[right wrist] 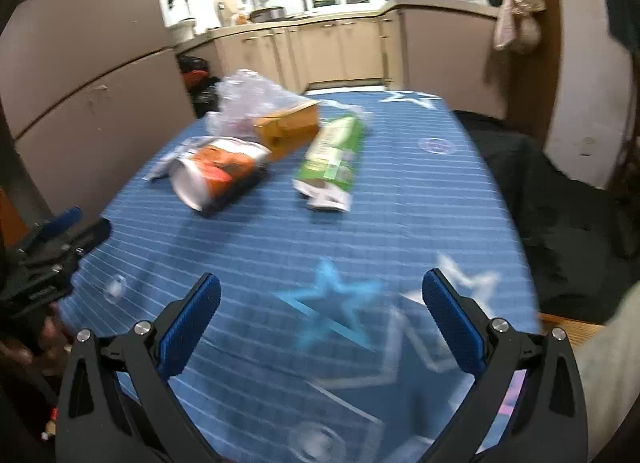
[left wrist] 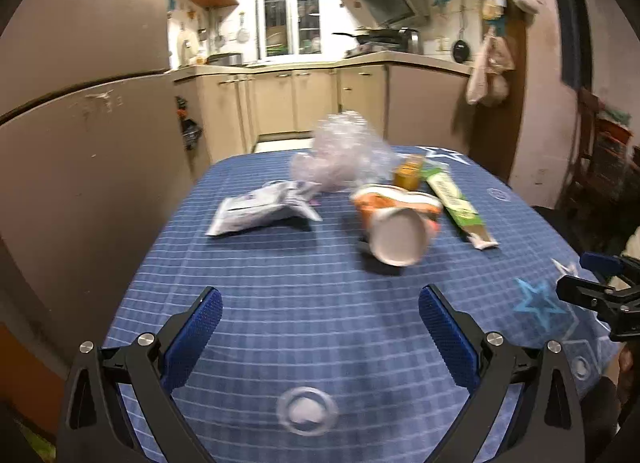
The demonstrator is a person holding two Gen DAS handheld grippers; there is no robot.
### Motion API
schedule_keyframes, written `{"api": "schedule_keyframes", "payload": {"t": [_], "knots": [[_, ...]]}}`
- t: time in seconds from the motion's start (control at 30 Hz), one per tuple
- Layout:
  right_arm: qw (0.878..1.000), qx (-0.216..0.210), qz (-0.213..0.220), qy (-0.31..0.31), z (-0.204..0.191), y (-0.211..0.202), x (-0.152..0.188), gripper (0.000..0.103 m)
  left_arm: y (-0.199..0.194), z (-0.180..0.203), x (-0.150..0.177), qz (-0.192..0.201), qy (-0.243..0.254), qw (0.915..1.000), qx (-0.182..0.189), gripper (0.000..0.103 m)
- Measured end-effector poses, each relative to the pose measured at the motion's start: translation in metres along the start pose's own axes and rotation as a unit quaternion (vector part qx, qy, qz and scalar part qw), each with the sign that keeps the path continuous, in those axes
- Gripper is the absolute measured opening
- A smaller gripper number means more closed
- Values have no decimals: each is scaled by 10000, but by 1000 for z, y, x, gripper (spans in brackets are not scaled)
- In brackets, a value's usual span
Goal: Collect trash
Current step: 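Move both open tools back to the remaining trash on the table, then grasp the white wet-wipe packet with the left tool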
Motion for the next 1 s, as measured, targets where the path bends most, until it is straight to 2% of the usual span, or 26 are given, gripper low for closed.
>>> {"api": "schedule_keyframes", "payload": {"t": [0.17,0.27,0.4,0.47,0.57,0.63,0.77,0.83,0.9,0.93,1.0], "knots": [[9950,-903,-75,424,-25,25,-33,98,17,-50,-22,-75,-340,9991,-231,98],[9842,-1478,-253,944,-30,47,-50,98,34,-71,-41,-136,-395,9989,-196,98],[9675,-1995,-485,1474,-31,71,-62,98,70,-82,-65,-278,-217,9993,-76,98],[9628,-2094,-564,1612,-32,81,-66,98,95,-82,-78,-473,-67,9988,78,98],[9585,-2197,-634,1703,-34,91,-72,98,123,-90,-98,-596,-201,9979,168,98],[9546,-2274,-657,1808,-32,95,-76,98,140,-89,-113,-661,-215,9968,403,98],[9520,-2368,-673,1817,-33,95,-79,98,183,-93,-144,-887,-221,9949,422,98],[9513,-2386,-676,1832,-32,95,-80,98,212,-95,-150,-1254,-54,9915,339,98],[9512,-2393,-673,1827,-32,91,-78,98,236,-96,-140,-1887,117,9809,454,98],[9509,-2404,-678,1825,-32,90,-77,98,241,-99,-134,-2093,154,9770,377,98],[9525,-2422,-638,1733,-34,84,-75,98,237,-100,-126,-2228,98,9730,586,98]]}}
Point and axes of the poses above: each gripper's, at about its wrist camera, not at the fingertips, and y roughly the way its jaws point, z to its right, x to its underside, the point moved 9 cm from there along y, roughly the way its jaws point, and after that the axes turned 9 degrees about -z, right-handed, at the moved point
